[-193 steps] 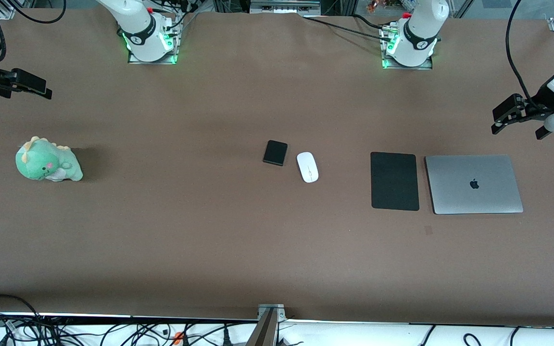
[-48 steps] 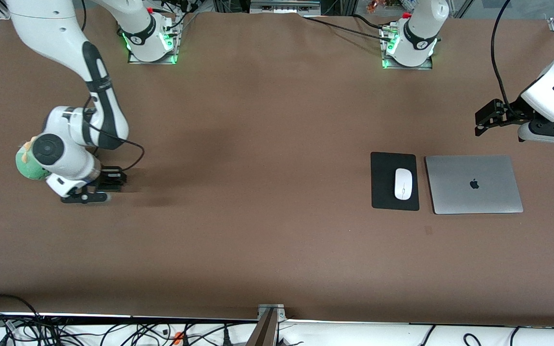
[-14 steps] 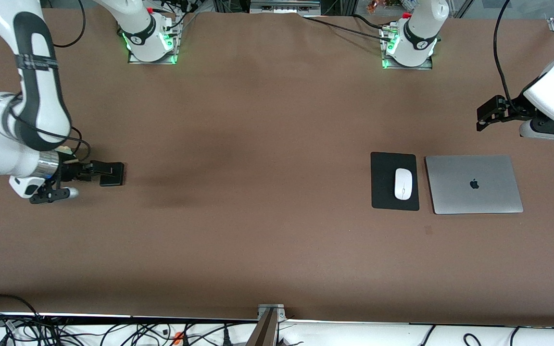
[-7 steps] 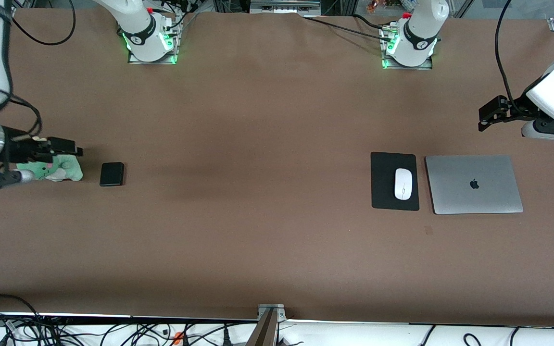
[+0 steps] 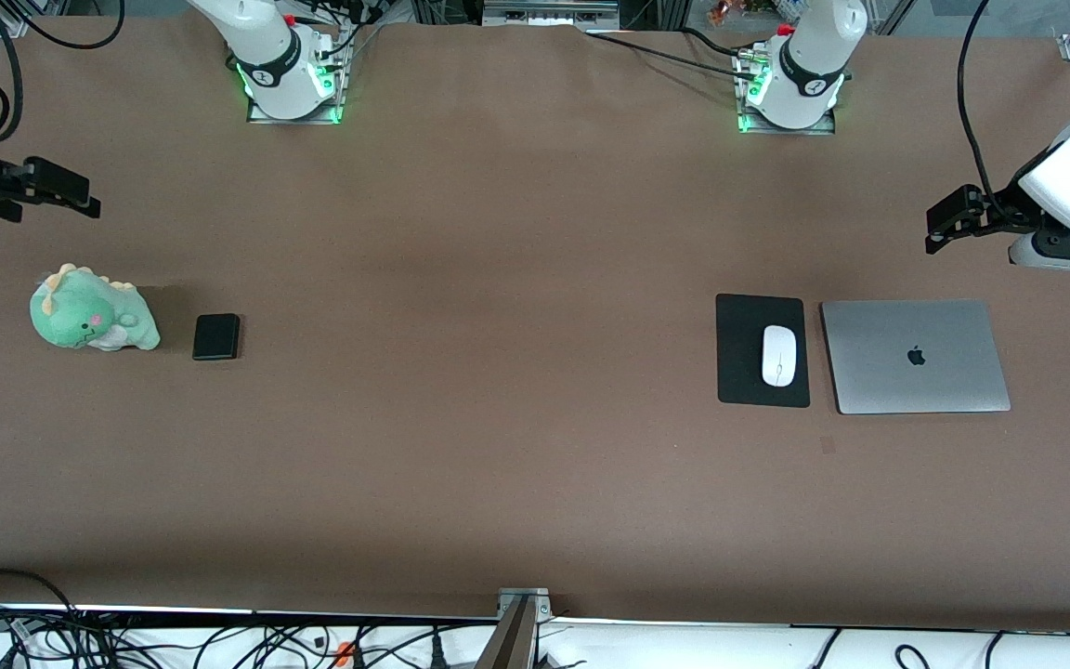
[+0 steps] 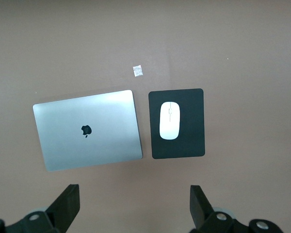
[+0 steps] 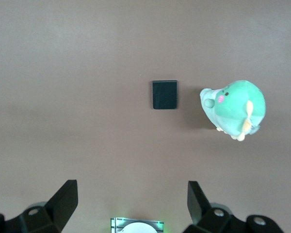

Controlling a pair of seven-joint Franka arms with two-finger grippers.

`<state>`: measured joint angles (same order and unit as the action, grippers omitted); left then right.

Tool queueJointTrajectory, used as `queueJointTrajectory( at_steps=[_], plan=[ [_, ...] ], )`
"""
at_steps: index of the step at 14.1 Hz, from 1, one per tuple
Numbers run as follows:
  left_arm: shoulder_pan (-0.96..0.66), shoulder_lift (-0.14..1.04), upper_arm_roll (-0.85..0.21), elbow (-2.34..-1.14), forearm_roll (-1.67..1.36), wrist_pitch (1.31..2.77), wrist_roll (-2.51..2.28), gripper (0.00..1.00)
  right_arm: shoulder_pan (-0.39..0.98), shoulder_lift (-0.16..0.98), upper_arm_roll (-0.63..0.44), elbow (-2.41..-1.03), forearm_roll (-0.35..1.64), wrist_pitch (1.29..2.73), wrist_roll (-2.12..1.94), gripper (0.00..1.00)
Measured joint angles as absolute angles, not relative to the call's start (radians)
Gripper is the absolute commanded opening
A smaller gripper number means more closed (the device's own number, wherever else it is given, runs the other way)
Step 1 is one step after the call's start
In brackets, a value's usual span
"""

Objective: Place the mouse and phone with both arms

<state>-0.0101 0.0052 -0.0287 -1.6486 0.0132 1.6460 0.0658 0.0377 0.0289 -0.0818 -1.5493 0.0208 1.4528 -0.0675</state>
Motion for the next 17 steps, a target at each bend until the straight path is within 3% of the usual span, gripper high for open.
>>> queueJointTrajectory(
  at_steps=[17],
  plan=[
    [-0.009,0.007,-0.029,-1.649,0.013,1.634,0.066,1.0,0.014,0.008,-0.059,-1.562,0.005,1.385,-0.04,1.0]
  ],
)
